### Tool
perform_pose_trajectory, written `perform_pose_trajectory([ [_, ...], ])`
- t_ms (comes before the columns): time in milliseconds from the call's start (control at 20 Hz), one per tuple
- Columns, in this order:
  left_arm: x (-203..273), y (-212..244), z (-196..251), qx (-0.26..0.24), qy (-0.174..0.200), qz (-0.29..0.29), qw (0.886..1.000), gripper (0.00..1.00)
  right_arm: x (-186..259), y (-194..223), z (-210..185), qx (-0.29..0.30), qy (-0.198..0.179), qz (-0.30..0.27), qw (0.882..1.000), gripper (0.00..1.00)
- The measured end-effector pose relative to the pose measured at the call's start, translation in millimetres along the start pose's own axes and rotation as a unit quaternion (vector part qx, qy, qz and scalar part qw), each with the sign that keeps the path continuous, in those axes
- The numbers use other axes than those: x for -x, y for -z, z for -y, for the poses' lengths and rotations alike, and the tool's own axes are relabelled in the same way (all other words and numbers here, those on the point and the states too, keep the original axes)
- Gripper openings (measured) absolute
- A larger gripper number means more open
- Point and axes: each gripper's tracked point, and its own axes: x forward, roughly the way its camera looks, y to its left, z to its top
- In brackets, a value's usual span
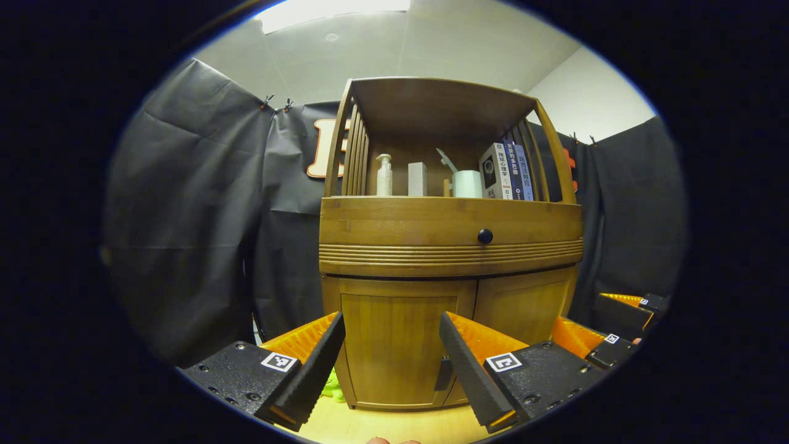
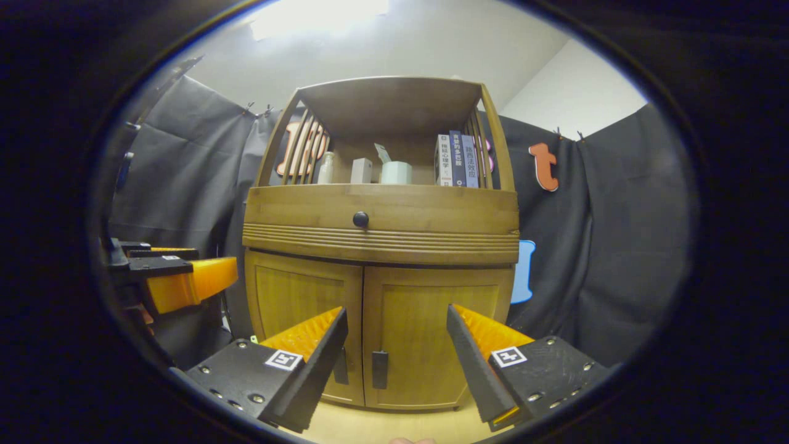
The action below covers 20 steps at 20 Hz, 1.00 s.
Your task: Open the right door of the double-door shoe cabinet with the right hand, and open the left door with the left hand.
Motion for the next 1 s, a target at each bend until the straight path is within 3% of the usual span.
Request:
perform_pose_trajectory([
  [50, 0.6, -1.5, -2.2, 0.003, -0.001, 0.002, 1.000, 0.92, -2.6, 4.4, -1.3, 0.001, -0.001, -0.006, 1.000, 0.96],
  [200, 2.5, -2.3, -9.4, 0.003, -0.004, 0.005, 1.000, 0.95, -16.6, 22.8, -4.6, 0.000, -0.006, -0.024, 1.000, 0.94],
  [250, 3.5, -3.2, -13.1, 0.002, -0.006, 0.006, 1.000, 0.92, -24.6, 31.6, -8.4, -0.004, -0.011, -0.033, 0.999, 0.94],
  [300, 4.5, -3.6, -17.3, 0.001, -0.009, 0.007, 1.000, 0.95, -31.4, 43.8, -12.2, -0.008, -0.014, -0.042, 0.999, 0.96],
  [500, 9.4, -3.4, -36.0, -0.009, -0.017, 0.010, 1.000, 0.95, -65.7, 91.2, -19.5, -0.009, -0.007, -0.076, 0.997, 0.96],
  [550, 10.1, -4.4, -42.6, -0.014, -0.021, 0.011, 1.000, 0.92, -73.8, 102.5, -21.9, -0.008, -0.005, -0.083, 0.997, 0.96],
  [700, 10.3, -4.1, -61.1, -0.027, -0.035, 0.015, 0.999, 0.95, -94.5, 138.9, -28.2, -0.014, 0.001, -0.114, 0.993, 0.94],
  [800, 9.0, -3.5, -72.8, -0.032, -0.044, 0.017, 0.998, 0.92, -106.7, 163.8, -34.7, -0.019, -0.001, -0.139, 0.990, 0.95],
  [900, 8.8, -2.6, -81.0, -0.031, -0.049, 0.017, 0.998, 0.92, -117.8, 185.4, -37.5, -0.023, 0.000, -0.162, 0.987, 0.79],
  [1000, 7.0, -1.2, -88.9, -0.030, -0.053, 0.016, 0.998, 0.92, -126.3, 206.6, -39.2, -0.025, 0.004, -0.179, 0.984, 0.76],
])
